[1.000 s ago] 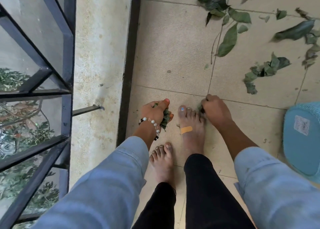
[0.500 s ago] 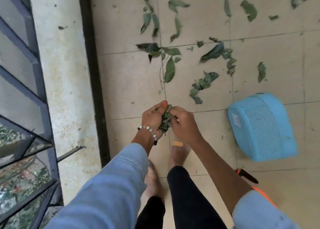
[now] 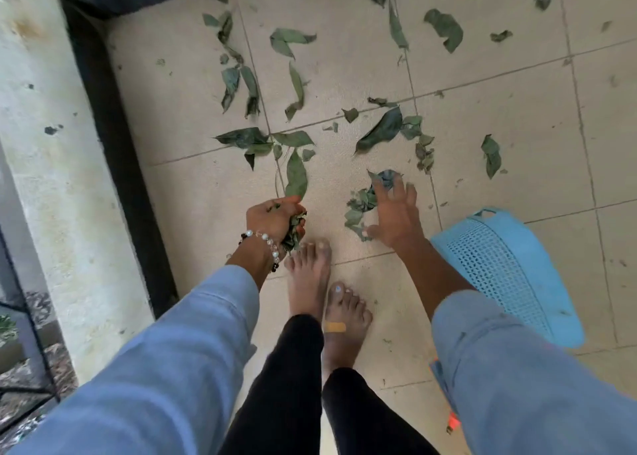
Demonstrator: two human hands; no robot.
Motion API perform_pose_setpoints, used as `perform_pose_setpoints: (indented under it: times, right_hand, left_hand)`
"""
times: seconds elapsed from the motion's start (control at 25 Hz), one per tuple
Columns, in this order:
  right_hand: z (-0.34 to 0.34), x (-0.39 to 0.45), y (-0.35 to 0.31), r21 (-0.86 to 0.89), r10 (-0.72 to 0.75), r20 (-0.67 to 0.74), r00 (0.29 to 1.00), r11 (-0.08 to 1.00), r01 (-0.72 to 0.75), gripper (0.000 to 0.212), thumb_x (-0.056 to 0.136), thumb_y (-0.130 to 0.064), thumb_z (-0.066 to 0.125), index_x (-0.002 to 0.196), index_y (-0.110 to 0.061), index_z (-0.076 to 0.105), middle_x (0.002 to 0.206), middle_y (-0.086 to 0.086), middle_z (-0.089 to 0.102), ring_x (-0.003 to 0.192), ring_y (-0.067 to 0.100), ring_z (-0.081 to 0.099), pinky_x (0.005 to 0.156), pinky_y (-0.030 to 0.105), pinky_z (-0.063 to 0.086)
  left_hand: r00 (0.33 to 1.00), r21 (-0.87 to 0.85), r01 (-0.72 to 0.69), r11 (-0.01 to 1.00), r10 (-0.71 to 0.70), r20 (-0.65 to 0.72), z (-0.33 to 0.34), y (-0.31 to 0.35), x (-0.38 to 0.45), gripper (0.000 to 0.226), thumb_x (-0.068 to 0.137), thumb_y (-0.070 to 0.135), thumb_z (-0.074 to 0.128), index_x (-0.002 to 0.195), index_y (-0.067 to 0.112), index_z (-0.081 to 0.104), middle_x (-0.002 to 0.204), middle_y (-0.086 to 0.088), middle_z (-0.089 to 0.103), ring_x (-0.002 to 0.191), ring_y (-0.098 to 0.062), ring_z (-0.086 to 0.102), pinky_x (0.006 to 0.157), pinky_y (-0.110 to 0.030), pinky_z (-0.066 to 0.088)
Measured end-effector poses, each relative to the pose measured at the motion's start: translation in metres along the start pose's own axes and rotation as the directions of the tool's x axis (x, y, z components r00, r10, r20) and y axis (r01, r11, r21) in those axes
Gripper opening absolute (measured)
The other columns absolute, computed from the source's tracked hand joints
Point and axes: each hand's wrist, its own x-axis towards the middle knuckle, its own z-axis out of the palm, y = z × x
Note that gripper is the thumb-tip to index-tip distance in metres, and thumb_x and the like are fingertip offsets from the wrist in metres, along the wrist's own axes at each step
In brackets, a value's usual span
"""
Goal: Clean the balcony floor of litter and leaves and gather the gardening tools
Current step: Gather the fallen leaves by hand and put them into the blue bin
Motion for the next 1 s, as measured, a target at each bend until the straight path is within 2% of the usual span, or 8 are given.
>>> perform_pose_setpoints:
  times: [0.12,0.24,0.36,0.44,0.6,0.72,0.8,1.0]
  right_hand:
    - [0.019,0.03,0.001,-0.171,-0.069,0.035,0.997,0.982,0.074,0.125,0.067,-0.051,0.078,0.15,-0.028,-0.012,0.153,0.021,-0.026,0.141,0.045,-0.017,0.112,0.061,0.004]
    - [0.048,0.034,-0.002,-0.283,-0.164,-0.017,0.986,0.947,0.152,0.102,0.081,-0.039,0.068,0.152,-0.03,-0.005,0.153,0.026,-0.022,0.14,0.05,-0.015,0.113,0.06,0.007]
    - [0.067,0.022,0.0,-0.441,-0.454,-0.133,0.881,0.823,0.358,0.048,0.093,-0.014,0.04,0.141,-0.012,0.043,0.152,0.025,0.026,0.138,0.046,0.028,0.107,0.047,0.036]
    - [0.064,0.029,0.006,-0.453,-0.558,-0.242,0.794,0.789,0.416,0.032,0.087,-0.008,0.044,0.103,-0.004,0.072,0.117,0.018,0.065,0.104,0.031,0.064,0.076,0.032,0.055]
    - [0.01,0.043,-0.001,0.291,-0.108,-0.297,0.949,0.936,0.198,0.017,0.079,0.002,0.07,0.094,-0.002,0.075,0.087,0.011,0.072,0.073,0.016,0.065,0.067,0.017,0.048]
    - [-0.045,0.008,-0.016,0.941,0.188,-0.016,0.982,0.334,-0.049,0.016,0.076,0.009,0.07,0.086,-0.003,0.072,0.09,0.01,0.07,0.074,0.017,0.065,0.066,0.023,0.055]
    - [-0.082,-0.03,-0.035,0.993,0.131,0.117,0.984,0.005,-0.118,0.026,0.077,0.018,0.061,0.088,-0.005,0.066,0.093,0.014,0.068,0.074,0.022,0.065,0.058,0.027,0.056]
    - [-0.207,-0.144,-0.091,0.919,0.109,0.151,0.982,-0.38,-0.1,0.041,0.08,0.022,0.044,0.1,-0.007,0.064,0.085,0.008,0.072,0.074,0.018,0.067,0.06,0.026,0.051]
  left_hand:
    - [1.0,0.017,-0.017,1.0,0.017,0.004,0.017,0.0,0.03,0.011,0.082,-0.009,0.064,0.08,0.001,0.069,0.054,-0.01,0.064,0.038,-0.018,0.048,0.042,-0.02,0.044]
    - [1.0,0.041,-0.016,0.999,0.017,-0.014,0.027,-0.003,0.054,0.011,0.082,-0.009,0.064,0.079,0.002,0.069,0.05,-0.008,0.063,0.037,-0.018,0.048,0.041,-0.021,0.045]
    - [1.0,0.057,-0.003,0.998,0.003,-0.012,0.033,-0.005,0.063,0.011,0.082,-0.008,0.065,0.079,0.001,0.068,0.049,-0.008,0.063,0.036,-0.018,0.048,0.041,-0.021,0.045]
    - [1.0,0.054,0.008,0.999,-0.008,-0.006,0.035,-0.004,0.061,0.011,0.082,-0.009,0.065,0.078,0.001,0.067,0.05,-0.009,0.062,0.036,-0.018,0.049,0.04,-0.021,0.044]
    - [0.999,0.036,0.033,0.999,-0.034,0.027,0.033,0.008,0.037,0.011,0.082,-0.011,0.063,0.078,-0.002,0.066,0.058,-0.015,0.06,0.038,-0.021,0.051,0.042,-0.023,0.047]
    - [0.997,-0.049,0.058,0.997,-0.055,0.054,0.035,0.03,0.002,0.009,0.082,-0.015,0.059,0.084,-0.008,0.063,0.063,-0.019,0.059,0.04,-0.025,0.053,0.043,-0.028,0.051]
    - [0.994,-0.115,0.081,0.99,-0.072,0.085,0.04,0.051,-0.031,0.01,0.085,-0.014,0.056,0.09,-0.008,0.062,0.069,-0.02,0.061,0.049,-0.029,0.058,0.048,-0.034,0.055]
    - [0.99,-0.275,0.102,0.956,-0.07,0.124,0.055,0.129,-0.158,0.016,0.086,-0.003,0.062,0.097,0.004,0.072,0.097,-0.019,0.071,0.084,-0.03,0.07,0.081,-0.042,0.058]
